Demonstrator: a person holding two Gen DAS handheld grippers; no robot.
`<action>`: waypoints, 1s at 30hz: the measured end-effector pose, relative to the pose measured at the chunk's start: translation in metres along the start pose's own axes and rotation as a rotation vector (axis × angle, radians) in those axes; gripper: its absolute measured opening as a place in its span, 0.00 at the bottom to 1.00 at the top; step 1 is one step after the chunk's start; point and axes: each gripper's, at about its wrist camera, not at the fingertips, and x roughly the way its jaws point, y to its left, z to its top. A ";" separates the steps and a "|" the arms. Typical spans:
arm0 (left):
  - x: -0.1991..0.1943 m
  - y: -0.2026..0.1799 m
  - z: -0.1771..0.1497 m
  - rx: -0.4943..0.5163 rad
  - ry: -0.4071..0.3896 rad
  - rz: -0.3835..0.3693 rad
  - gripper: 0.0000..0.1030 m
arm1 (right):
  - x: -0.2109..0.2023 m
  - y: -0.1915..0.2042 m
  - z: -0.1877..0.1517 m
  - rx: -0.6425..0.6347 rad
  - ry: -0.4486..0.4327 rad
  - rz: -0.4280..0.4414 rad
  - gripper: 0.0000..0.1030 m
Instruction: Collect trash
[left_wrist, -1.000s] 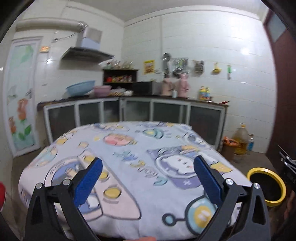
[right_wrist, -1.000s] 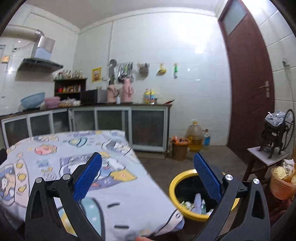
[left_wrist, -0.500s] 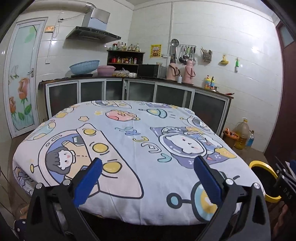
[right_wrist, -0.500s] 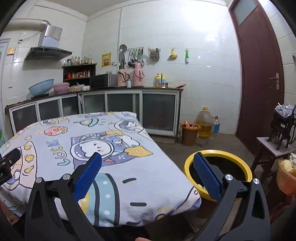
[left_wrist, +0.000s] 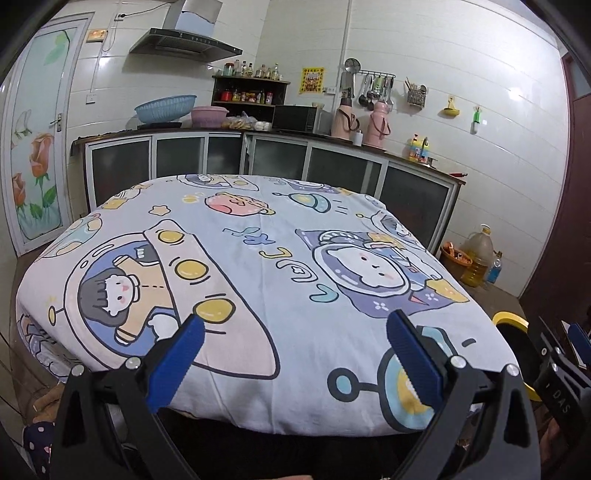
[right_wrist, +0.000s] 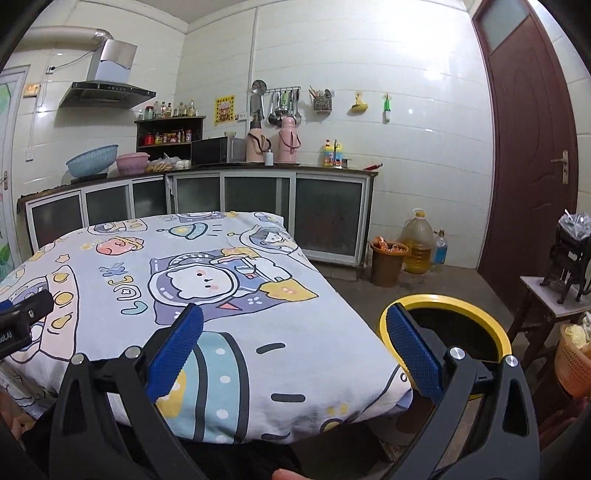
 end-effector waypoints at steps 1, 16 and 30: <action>0.000 -0.001 0.000 0.005 -0.002 -0.003 0.92 | 0.002 -0.001 0.000 0.007 0.008 -0.001 0.92; 0.001 -0.008 0.001 0.030 0.012 0.018 0.92 | 0.005 0.004 -0.002 -0.011 0.026 0.028 0.92; -0.006 -0.013 -0.001 0.081 -0.031 -0.003 0.92 | 0.005 0.007 -0.004 -0.021 0.028 0.021 0.92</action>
